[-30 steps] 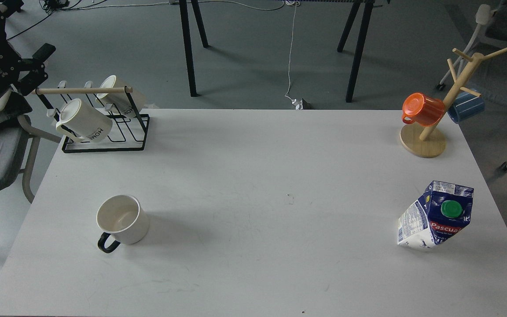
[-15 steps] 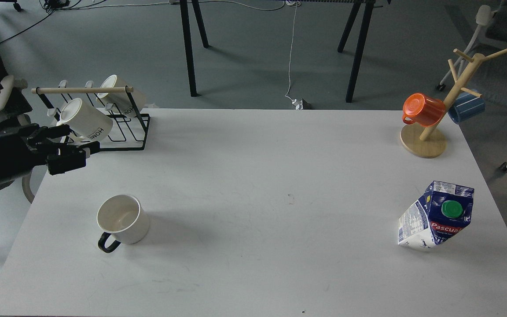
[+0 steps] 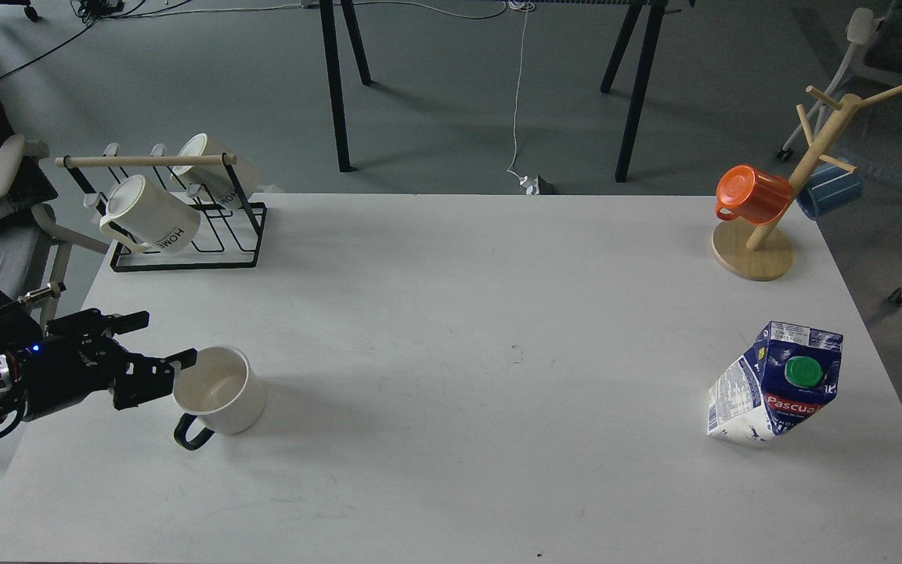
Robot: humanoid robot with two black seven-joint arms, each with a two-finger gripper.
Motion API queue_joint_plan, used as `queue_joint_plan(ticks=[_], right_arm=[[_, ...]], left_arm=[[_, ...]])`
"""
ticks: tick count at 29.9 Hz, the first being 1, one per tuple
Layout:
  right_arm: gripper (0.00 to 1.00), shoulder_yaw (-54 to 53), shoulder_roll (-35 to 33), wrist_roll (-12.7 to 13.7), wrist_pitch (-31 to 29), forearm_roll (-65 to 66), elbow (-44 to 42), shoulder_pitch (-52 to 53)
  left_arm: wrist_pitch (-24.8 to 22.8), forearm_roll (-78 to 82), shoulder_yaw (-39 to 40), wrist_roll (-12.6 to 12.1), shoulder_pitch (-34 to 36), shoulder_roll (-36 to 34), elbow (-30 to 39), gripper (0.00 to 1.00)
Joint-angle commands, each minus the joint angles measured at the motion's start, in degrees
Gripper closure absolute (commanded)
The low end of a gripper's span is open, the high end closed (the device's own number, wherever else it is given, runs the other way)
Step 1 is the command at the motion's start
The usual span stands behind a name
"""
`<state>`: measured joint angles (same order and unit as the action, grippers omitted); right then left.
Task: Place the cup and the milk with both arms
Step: 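Reach the left gripper to the white mug and grasp its rim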
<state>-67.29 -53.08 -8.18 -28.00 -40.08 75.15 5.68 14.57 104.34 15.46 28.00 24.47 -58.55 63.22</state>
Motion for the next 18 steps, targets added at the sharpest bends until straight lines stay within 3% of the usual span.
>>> queue_joint_plan(ticks=[1,18], right_arm=[[0.02,-0.03,0.0,-0.25,0.0,0.01,0.0,-0.15],[0.02,-0.12,0.0,-0.43,0.0,0.01,0.0,-1.11]], left_arm=[[-0.42,0.16,-0.34,0.0,0.05,2.12,-3.09,0.0],[-0.77,0.16,-1.66,0.0,-0.3,8.36,-8.63,0.03]])
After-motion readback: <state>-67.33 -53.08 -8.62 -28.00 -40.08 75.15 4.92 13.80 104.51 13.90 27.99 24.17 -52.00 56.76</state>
